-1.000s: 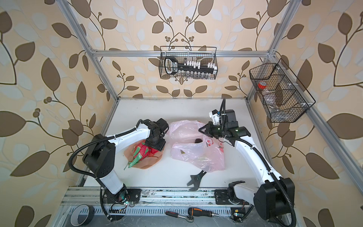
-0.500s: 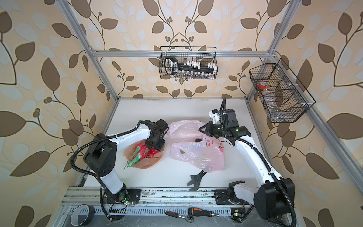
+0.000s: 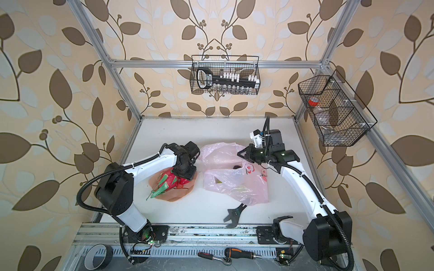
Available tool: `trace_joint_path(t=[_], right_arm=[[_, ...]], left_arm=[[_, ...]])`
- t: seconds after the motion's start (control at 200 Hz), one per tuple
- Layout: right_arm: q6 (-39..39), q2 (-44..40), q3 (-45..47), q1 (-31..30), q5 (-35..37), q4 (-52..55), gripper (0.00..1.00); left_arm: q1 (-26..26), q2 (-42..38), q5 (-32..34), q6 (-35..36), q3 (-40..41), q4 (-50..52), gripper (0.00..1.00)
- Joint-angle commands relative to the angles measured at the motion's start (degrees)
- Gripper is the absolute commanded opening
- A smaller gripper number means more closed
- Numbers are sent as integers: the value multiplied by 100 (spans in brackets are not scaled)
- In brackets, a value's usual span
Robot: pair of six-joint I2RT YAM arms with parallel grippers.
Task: Place the fruits into the plastic bag
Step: Pick up the fruit from the plate, then place the fruit in the plastic bag.
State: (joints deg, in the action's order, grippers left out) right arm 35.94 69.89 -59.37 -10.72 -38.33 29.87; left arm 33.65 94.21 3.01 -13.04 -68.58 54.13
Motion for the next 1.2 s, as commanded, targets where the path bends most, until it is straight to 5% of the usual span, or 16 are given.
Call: trace_joint_path(t=[0.0,0.52,0.98,1.194], right_arm=[[-72,67,-249,19,36,36,0],[-72,112,-327,23,52,44,0],[-165,101,-398,25,110,136,0],[-164,113,-408,18,78,127,0]], left_arm=[[-43,-372,-78,-158,-267,305,43],[-56,-1397,-1187,-865,-227,43,40],[-60,-1924,-2572,-2175,245,-1295,37],[-60,-1968,-2721,-2508,414,-1669,37]])
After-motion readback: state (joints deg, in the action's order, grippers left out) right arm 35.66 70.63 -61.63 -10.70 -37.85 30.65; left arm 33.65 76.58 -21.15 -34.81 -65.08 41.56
